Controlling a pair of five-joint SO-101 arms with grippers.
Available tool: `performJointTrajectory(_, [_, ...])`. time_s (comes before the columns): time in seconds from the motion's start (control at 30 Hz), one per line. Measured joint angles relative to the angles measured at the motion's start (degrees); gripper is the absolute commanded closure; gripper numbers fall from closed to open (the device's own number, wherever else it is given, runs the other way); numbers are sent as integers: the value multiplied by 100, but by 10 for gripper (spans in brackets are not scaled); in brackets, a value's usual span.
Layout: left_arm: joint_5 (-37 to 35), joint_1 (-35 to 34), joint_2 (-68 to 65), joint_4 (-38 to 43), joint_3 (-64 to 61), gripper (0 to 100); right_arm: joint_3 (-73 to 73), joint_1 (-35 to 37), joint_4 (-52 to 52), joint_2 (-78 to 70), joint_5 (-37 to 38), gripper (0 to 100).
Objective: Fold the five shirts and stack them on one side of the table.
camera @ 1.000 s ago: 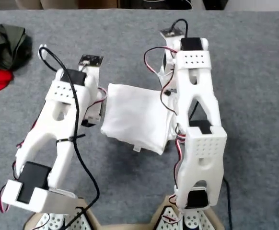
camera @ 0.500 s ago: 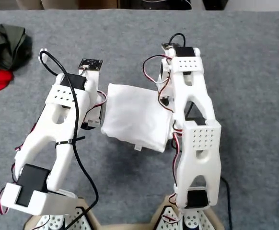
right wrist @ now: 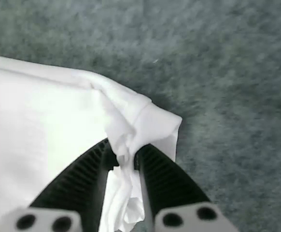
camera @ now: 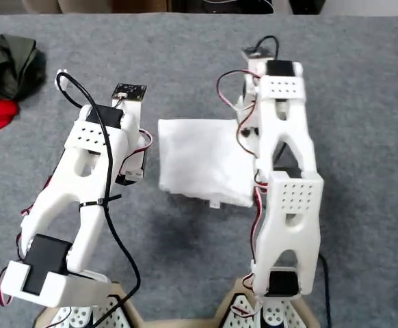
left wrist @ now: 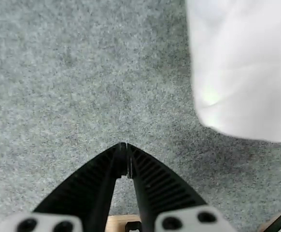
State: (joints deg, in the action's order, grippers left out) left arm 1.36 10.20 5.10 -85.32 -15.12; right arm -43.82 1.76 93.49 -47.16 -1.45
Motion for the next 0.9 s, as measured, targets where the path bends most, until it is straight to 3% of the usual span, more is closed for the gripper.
performJointTrajectory(0.17, [0,0,0,0,0,980,-44,-79,-273,-9,325,972])
performJointTrajectory(0.33, [0,0,0,0,0,980,-44,-70,-563,-9,633,823])
performJointTrajectory(0.43, [0,0,0,0,0,980,-62,-114,-571,-9,440,797])
performJointTrajectory(0.77, [35,0,0,-141,0,980,-809,-264,703,35,-158,801])
performJointTrajectory(0.9, [35,0,0,167,0,980,-536,-281,765,325,-79,883])
